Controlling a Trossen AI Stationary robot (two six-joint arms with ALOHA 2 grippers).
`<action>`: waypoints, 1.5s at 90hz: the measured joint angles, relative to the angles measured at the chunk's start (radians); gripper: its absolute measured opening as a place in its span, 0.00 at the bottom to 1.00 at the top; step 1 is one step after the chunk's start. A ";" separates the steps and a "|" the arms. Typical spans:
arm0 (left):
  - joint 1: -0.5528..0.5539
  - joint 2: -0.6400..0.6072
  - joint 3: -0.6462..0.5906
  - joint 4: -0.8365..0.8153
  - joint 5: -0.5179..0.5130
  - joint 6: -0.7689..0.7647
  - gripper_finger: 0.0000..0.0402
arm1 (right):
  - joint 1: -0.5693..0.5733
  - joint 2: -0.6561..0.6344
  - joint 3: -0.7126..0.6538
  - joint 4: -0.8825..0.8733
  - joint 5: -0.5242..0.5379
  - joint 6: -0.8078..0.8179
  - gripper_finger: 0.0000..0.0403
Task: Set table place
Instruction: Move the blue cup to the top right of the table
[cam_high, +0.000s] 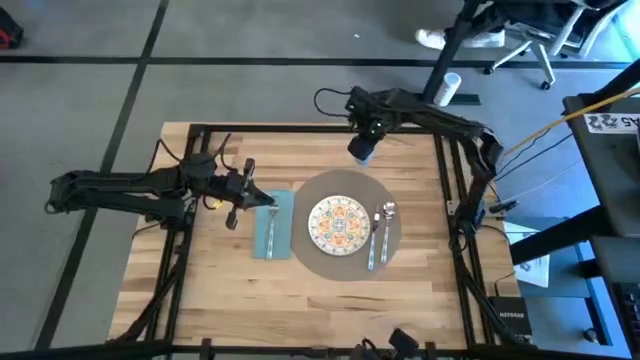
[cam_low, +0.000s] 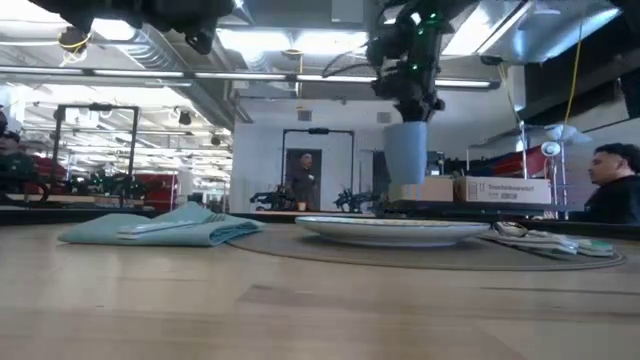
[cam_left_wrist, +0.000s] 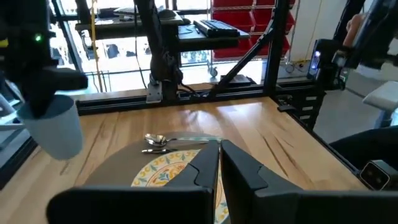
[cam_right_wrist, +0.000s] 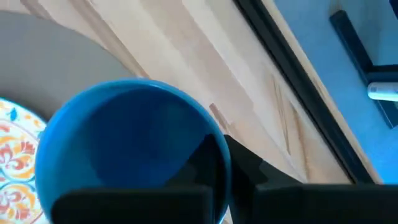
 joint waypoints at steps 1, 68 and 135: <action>0.000 0.000 0.000 0.000 0.000 0.000 0.00 | 0.000 -0.009 -0.013 0.006 -0.001 0.002 0.00; 0.000 0.000 -0.001 0.057 0.000 -0.021 0.00 | -0.054 -0.329 -0.600 0.353 -0.022 0.174 0.00; 0.000 0.000 -0.002 0.054 0.000 -0.020 0.00 | -0.087 -0.329 -0.690 0.470 -0.008 0.178 0.00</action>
